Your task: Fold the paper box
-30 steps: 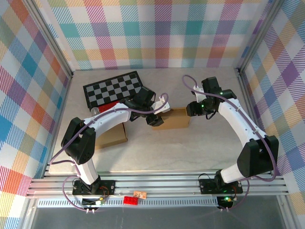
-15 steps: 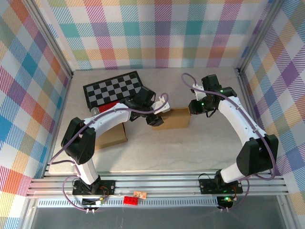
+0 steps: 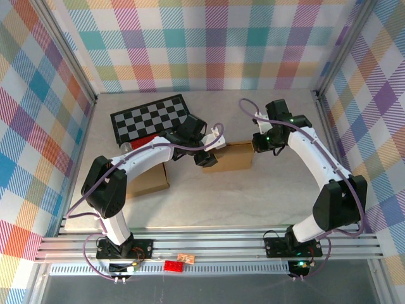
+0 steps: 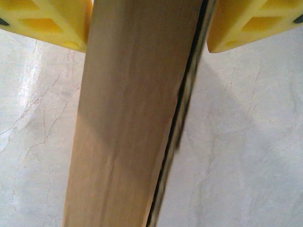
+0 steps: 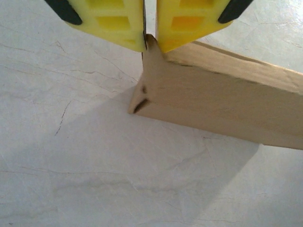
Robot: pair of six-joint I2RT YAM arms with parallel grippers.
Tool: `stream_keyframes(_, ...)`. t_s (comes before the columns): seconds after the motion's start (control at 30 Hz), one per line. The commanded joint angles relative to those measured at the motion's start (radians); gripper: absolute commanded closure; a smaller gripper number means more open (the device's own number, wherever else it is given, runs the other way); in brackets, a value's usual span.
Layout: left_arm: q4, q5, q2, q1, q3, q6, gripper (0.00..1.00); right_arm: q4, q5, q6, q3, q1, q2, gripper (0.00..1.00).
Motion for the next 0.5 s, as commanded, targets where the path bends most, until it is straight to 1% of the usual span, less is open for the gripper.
stream_keyframes(0.0, -0.019, 0.031, 0.001, 0.007, 0.032, -0.007, 0.40, -0.004, 0.016, -0.017, 0.038, 0.014, 0.006, 0.92)
stream_keyframes(0.13, -0.016, 0.030, 0.003, 0.007, 0.034, -0.012, 0.43, -0.019, 0.034, -0.017, 0.053, 0.030, 0.005, 1.00)
stream_keyframes(0.47, -0.010, 0.022, 0.006, 0.007, 0.037, -0.026, 0.51, -0.076, 0.009, 0.023, 0.067, 0.036, 0.014, 1.00)
